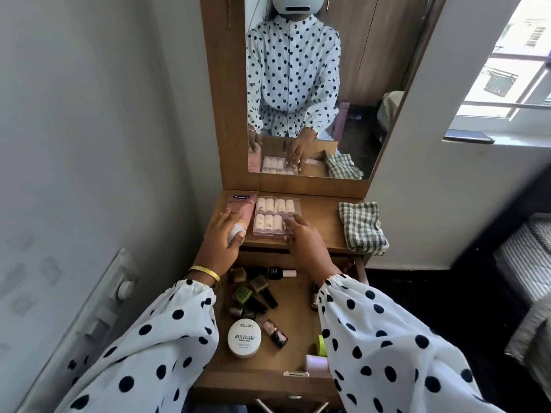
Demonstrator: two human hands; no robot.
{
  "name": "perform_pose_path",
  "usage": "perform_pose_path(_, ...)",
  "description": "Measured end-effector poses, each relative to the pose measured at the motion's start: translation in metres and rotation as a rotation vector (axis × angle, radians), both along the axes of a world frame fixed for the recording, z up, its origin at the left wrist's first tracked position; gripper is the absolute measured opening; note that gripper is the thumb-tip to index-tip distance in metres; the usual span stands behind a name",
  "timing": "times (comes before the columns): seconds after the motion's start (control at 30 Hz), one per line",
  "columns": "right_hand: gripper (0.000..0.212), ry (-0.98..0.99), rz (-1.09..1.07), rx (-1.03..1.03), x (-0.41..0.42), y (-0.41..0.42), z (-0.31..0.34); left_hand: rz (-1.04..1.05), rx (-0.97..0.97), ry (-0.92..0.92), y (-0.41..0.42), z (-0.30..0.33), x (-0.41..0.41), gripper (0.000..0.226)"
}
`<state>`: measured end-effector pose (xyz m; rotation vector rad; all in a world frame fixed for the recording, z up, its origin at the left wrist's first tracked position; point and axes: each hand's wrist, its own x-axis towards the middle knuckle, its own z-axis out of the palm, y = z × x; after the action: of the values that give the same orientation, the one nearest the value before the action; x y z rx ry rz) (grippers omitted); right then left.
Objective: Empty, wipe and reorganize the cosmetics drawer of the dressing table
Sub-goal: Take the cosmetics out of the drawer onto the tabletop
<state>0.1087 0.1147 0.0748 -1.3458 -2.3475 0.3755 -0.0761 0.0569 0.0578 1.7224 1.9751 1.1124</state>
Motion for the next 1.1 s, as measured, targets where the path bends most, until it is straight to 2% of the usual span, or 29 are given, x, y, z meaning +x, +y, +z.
perform_pose_path(0.23,0.044,-0.282,-0.056,0.101,-0.018,0.032,-0.005,-0.006,-0.008,-0.004,0.011,0.0,-0.007,0.048)
perform_pose_path(0.47,0.049,-0.278,-0.086,0.158,-0.023,0.031,-0.013,0.025,-0.014,-0.013,0.011,0.003,-0.006,0.045)
perform_pose_path(0.63,0.069,-0.124,-0.122,0.025,-0.021,0.022,-0.012,0.045,-0.005,0.054,0.007,0.005,-0.006,0.051)
perform_pose_path(0.73,0.075,0.034,-0.101,-0.117,-0.011,0.005,-0.007,0.124,0.062,0.003,-0.006,0.008,-0.001,0.055)
perform_pose_path(0.8,0.07,0.16,-0.092,-0.157,0.001,-0.011,-0.006,0.18,0.141,-0.054,-0.02,0.007,0.01,0.055)
perform_pose_path(0.9,0.052,0.312,-0.084,-0.074,0.021,-0.042,-0.019,0.221,0.261,-0.076,-0.045,-0.004,0.031,0.048)
perform_pose_path(1.0,0.034,0.37,-0.105,0.027,0.036,-0.064,-0.04,0.152,0.287,-0.095,-0.062,-0.019,0.053,0.047)
perform_pose_path(1.1,0.022,0.356,-0.147,-0.058,0.047,-0.074,-0.051,0.106,0.262,-0.089,-0.07,-0.026,0.069,0.041)
